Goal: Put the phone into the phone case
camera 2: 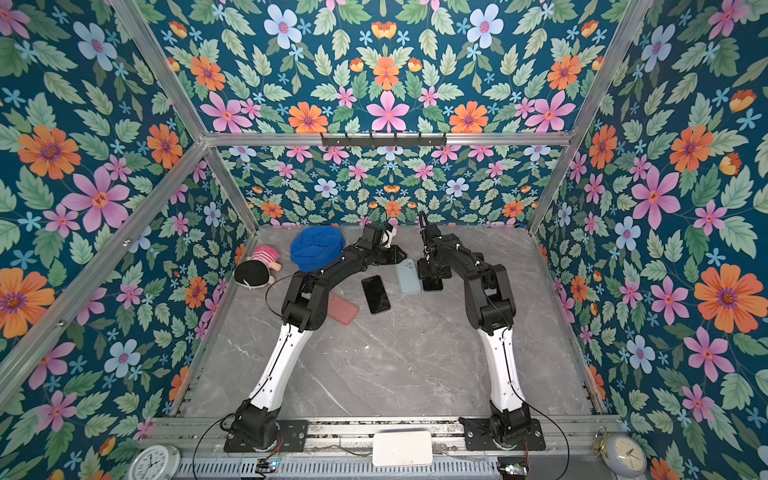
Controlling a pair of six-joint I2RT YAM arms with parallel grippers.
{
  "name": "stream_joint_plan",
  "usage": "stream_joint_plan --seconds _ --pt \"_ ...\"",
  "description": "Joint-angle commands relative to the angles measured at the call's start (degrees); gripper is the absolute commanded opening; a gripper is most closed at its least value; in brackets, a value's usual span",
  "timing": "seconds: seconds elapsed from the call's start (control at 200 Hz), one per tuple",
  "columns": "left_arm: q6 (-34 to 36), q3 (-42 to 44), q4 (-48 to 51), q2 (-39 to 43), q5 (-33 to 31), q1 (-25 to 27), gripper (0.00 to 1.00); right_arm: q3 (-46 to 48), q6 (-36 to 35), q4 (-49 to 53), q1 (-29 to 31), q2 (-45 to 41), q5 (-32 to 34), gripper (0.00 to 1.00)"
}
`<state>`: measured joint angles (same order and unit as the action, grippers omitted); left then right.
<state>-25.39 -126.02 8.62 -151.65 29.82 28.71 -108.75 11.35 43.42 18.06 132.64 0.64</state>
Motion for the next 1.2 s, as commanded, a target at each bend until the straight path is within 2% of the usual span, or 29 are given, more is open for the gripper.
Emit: stream_joint_plan --seconds 0.0,0.4,0.795,0.945,1.195 --pt "1.21 2.58 -0.12 2.02 1.95 0.46 0.26 1.83 -0.24 1.24 0.48 -1.12 -2.14 0.48" --pt "-0.62 22.86 -5.67 13.80 2.65 3.09 0.24 17.49 1.32 -1.98 2.25 -10.61 -1.47 0.47" --pt "-3.64 43.63 -10.82 26.59 1.75 8.14 0.22 33.82 4.43 -6.48 5.93 -19.87 -2.31 0.47" --pt "-5.74 50.77 -13.06 31.50 0.72 8.86 0.22 36.31 3.94 -5.93 5.94 -22.21 -1.20 0.47" --pt "-8.20 56.73 -13.62 37.02 -0.31 8.80 0.22 37.34 2.44 -1.12 6.10 -27.25 -0.87 0.46"
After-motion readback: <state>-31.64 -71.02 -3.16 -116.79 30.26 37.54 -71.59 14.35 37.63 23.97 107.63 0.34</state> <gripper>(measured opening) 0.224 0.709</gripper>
